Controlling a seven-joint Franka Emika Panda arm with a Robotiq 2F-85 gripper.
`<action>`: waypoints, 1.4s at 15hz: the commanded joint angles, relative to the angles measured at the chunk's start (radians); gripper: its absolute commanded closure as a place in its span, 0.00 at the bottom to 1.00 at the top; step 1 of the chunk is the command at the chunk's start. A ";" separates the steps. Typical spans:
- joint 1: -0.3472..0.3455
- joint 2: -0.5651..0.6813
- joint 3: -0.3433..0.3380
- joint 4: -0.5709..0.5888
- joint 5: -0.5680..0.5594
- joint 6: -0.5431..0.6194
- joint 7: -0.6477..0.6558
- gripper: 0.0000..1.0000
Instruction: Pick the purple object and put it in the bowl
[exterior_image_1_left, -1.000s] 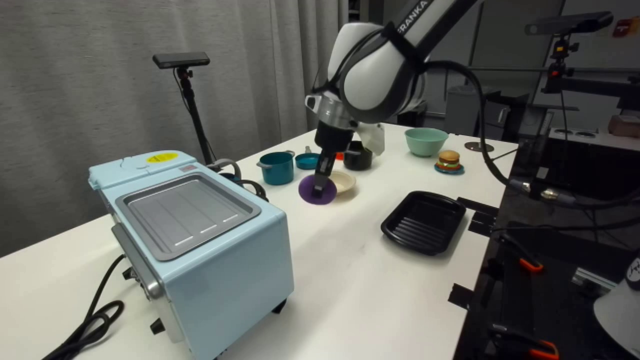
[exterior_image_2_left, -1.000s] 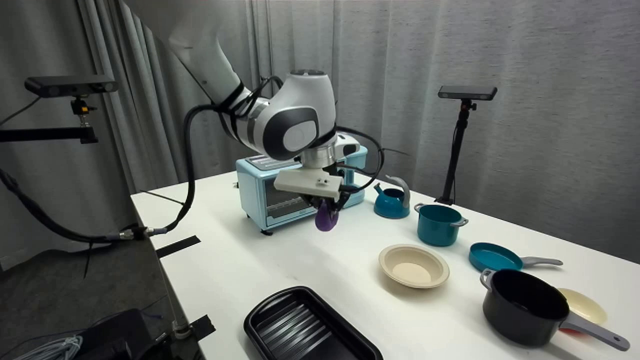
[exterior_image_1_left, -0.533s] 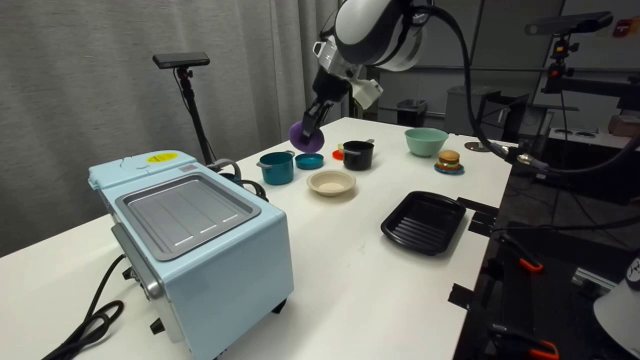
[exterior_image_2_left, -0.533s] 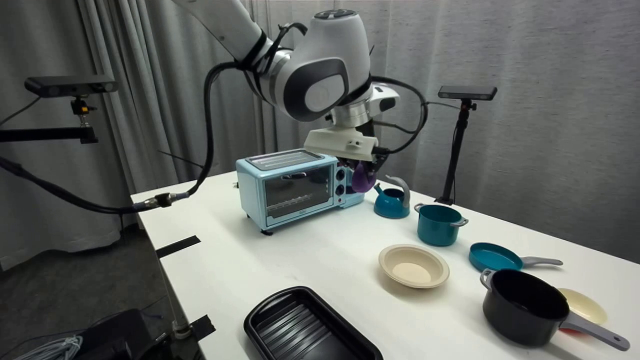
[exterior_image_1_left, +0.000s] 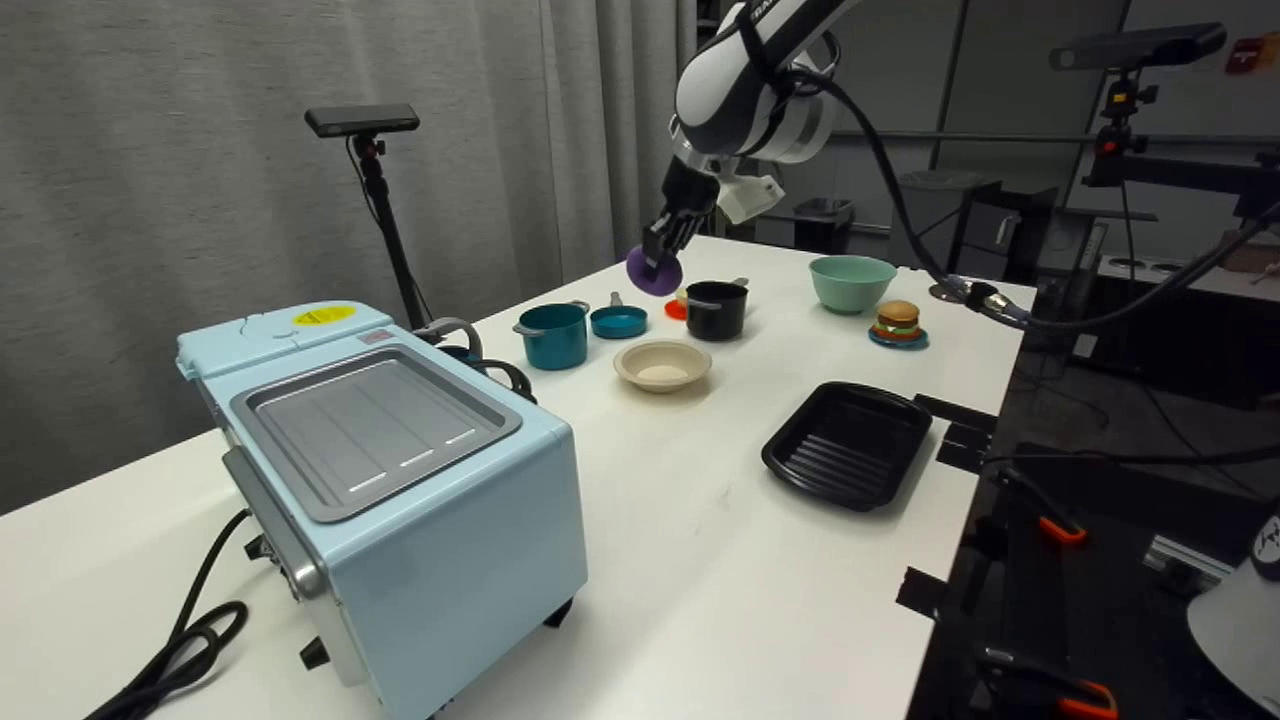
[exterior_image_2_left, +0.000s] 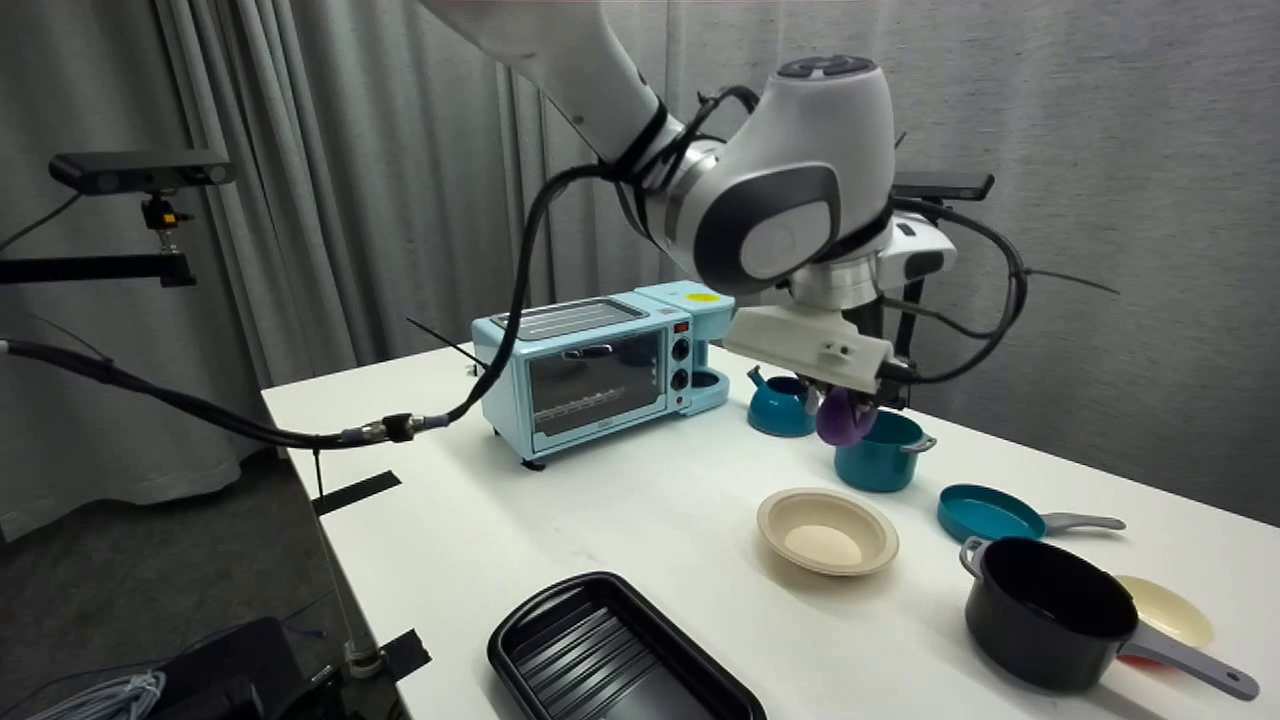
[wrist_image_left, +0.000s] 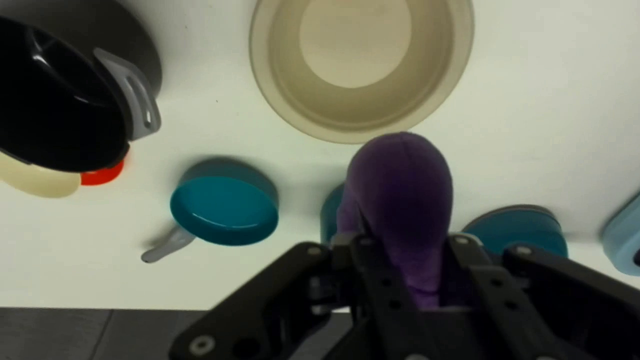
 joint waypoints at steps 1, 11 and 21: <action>-0.031 0.164 -0.010 0.143 -0.022 -0.060 0.052 0.94; -0.033 0.374 -0.005 0.312 -0.095 -0.200 0.148 0.94; -0.072 0.236 0.018 0.221 -0.053 -0.260 0.122 0.00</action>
